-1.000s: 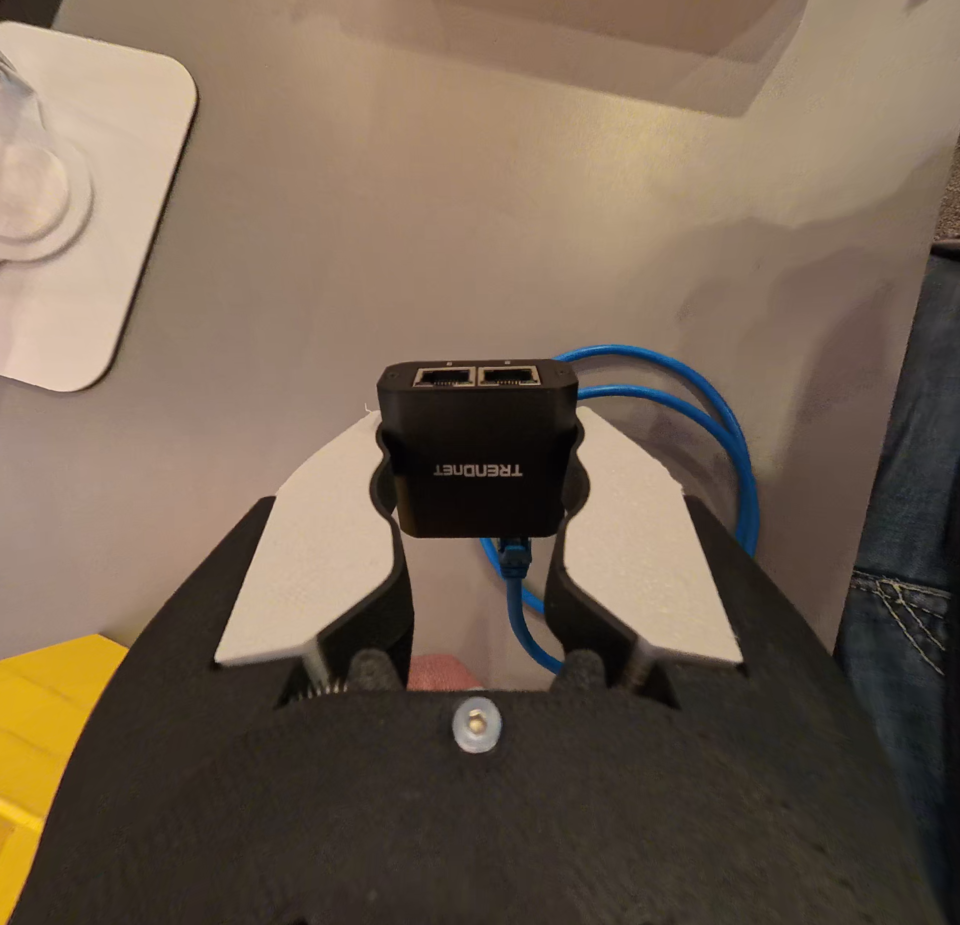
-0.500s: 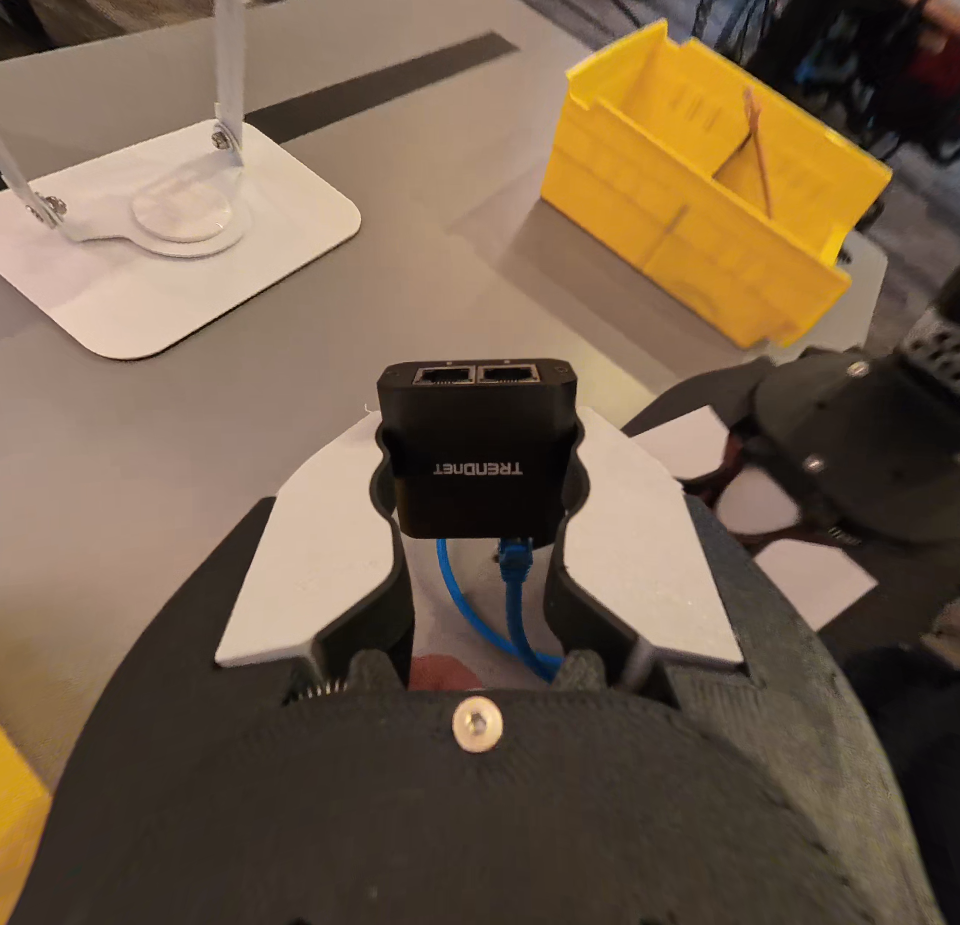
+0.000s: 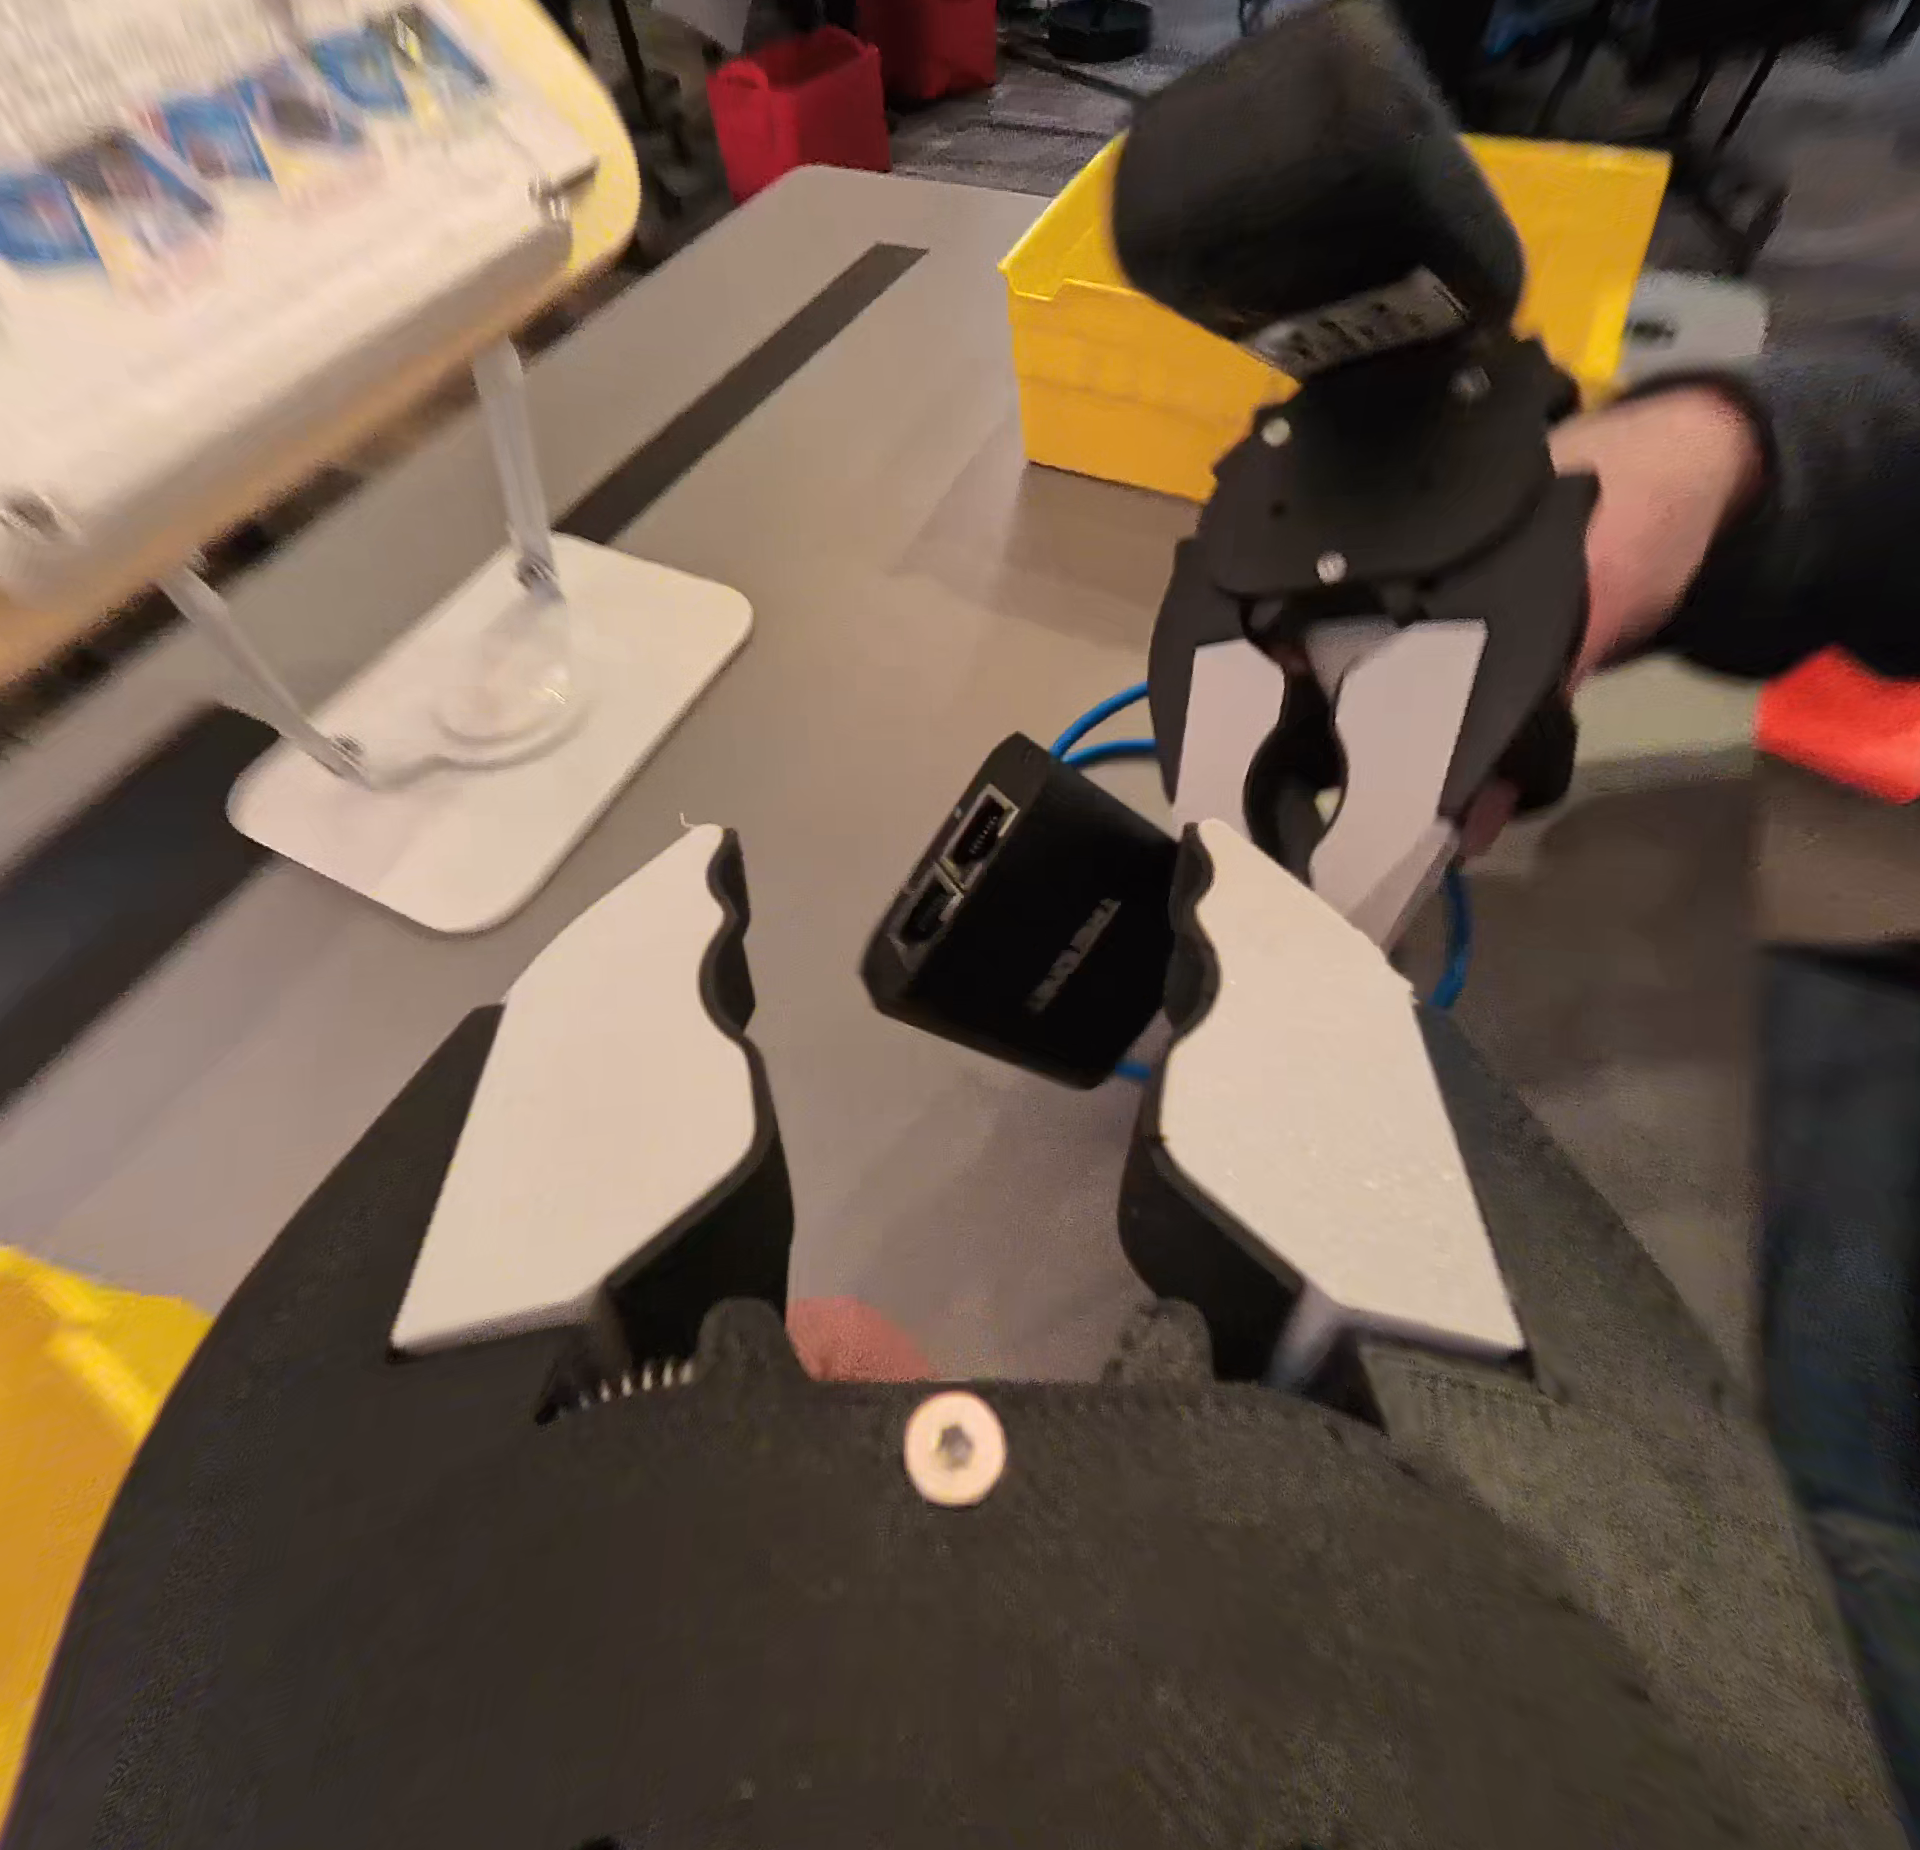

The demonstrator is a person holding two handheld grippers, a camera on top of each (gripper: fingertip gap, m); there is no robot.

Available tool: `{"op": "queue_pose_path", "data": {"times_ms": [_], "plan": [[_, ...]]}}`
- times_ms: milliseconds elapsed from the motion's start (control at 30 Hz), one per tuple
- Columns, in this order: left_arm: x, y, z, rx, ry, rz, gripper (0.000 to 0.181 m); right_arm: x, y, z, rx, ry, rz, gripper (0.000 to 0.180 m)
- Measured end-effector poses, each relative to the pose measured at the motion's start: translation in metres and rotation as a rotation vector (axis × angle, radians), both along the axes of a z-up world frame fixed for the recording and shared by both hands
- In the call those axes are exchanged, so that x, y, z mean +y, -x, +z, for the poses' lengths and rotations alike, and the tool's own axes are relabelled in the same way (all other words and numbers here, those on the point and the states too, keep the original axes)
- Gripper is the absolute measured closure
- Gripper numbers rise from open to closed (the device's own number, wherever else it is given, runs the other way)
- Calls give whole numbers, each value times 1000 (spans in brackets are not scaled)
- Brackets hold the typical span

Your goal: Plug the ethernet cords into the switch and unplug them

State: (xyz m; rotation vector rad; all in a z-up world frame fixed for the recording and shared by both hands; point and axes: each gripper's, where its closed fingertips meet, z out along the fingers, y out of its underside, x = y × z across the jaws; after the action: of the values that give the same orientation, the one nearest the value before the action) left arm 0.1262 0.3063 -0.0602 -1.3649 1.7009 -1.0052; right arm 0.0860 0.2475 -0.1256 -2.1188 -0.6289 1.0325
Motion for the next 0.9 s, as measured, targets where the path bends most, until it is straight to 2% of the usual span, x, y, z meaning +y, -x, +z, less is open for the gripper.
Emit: {"op": "queue_pose_path", "data": {"times_ms": [33, 133, 233, 333, 433, 600, 800, 900], "plan": [[-1, 5, 3, -7, -111, -24, 103, -7, 0, 0, 13, 26, 52, 176], [-12, 21, 7, -3, -540, -144, 98, -24, 0, -1, 58, 121, 184, 176], [-36, 33, 0, 39, -750, -298, 92, -40, -1, -9, 47, 215, 313, 176], [-38, 38, -20, 121, -1069, -411, 80, -56, 1, -13, 28, 287, 443, 176], [-45, 42, -46, 201, -1220, -531, 73, -67, 1, -14, 3, 351, 551, 176], [-51, 42, -69, 283, -1283, -590, 88, -78, 4, -14, -46, 428, 697, 176], [-64, 46, -84, 311, -1149, -586, 109, -80, 9, -13, -65, 443, 750, 175], [-62, 51, -88, 358, -1009, -558, 114, -65, 5, -21, -139, 382, 655, 174]]}}
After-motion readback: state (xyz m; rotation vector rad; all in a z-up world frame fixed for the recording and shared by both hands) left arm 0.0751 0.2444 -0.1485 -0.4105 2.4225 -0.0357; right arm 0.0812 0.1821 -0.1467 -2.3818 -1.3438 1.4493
